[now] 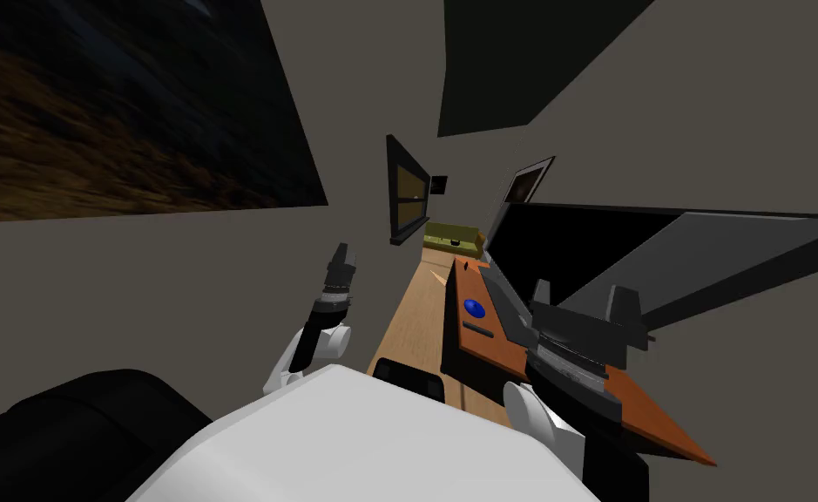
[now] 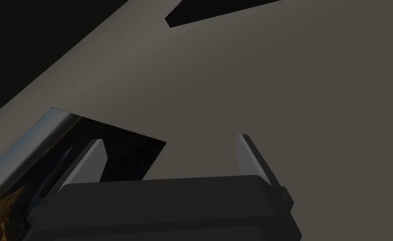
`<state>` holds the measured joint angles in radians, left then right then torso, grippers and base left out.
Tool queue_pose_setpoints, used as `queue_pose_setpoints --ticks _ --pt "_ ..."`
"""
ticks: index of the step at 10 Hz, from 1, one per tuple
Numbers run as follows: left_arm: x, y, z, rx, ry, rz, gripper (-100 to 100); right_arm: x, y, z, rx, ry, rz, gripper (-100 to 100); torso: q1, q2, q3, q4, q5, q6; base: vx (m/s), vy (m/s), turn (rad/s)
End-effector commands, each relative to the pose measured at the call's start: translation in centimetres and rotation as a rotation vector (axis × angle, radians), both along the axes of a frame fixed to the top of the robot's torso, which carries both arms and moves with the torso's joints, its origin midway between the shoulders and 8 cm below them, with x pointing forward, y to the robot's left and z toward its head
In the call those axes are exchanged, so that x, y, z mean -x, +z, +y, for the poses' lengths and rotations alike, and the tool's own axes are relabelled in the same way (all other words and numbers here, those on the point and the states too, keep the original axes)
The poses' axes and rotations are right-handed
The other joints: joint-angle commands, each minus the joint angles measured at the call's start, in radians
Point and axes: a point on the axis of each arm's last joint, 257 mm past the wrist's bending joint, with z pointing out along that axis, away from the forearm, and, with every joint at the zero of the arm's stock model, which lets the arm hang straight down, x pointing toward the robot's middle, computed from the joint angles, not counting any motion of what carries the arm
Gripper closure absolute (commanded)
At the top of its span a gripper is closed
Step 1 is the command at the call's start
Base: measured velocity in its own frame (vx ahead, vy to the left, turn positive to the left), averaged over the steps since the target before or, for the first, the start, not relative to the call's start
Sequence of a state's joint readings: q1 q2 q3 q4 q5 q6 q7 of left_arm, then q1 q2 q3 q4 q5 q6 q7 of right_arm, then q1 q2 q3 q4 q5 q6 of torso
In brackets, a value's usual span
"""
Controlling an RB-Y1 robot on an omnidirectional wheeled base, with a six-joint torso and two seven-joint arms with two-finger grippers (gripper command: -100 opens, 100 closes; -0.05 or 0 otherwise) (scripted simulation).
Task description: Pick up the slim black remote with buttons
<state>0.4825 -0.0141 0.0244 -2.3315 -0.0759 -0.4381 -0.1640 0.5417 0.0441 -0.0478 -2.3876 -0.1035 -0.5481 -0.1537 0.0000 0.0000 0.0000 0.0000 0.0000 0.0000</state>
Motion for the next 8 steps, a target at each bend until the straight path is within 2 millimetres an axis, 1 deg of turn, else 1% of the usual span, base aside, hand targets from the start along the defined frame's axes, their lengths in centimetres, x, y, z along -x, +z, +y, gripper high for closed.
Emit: queue_pose_setpoints --ticks 1,3,5,6,7,8 --pt "0.0 0.0 0.0 0.0 0.0 0.0 0 -0.6 -0.7 0.5 0.043 0.012 0.028 -100 0.0 0.0 0.0 0.0 0.0 0.0 0.003 -0.003 0.098" --pt "0.0 0.0 0.0 0.0 0.0 0.0 0 -1.6 -2.4 1.1 0.112 0.021 0.085 -100 -0.001 0.0 0.0 0.0 0.0 0.0 0.01 -0.014 0.156" --pt "0.0 0.0 0.0 0.0 0.0 0.0 0 -2.7 -5.1 1.5 0.187 0.017 0.161 -100 -0.002 -0.001 -0.001 0.0 0.0 0.0 0.016 -0.027 0.257" --pt "0.0 0.0 0.0 0.0 0.0 0.0 0 -2.7 -5.1 1.5 0.187 0.017 0.162 -100 -0.002 -0.001 -0.001 0.0 -0.001 0.0 0.01 -0.027 0.06" --pt "0.0 0.0 0.0 0.0 0.0 0.0 0 -3.3 -6.8 1.5 0.226 0.01 0.206 -100 -0.002 -0.001 -0.001 0.0 -0.001 0.0 0.01 -0.023 0.136" --pt "0.0 0.0 0.0 0.0 0.0 0.0 0 -3.7 -8.3 1.6 0.267 0.002 0.244 -100 -0.002 -0.001 -0.001 0.0 0.0 0.0 0.016 -0.026 0.348"
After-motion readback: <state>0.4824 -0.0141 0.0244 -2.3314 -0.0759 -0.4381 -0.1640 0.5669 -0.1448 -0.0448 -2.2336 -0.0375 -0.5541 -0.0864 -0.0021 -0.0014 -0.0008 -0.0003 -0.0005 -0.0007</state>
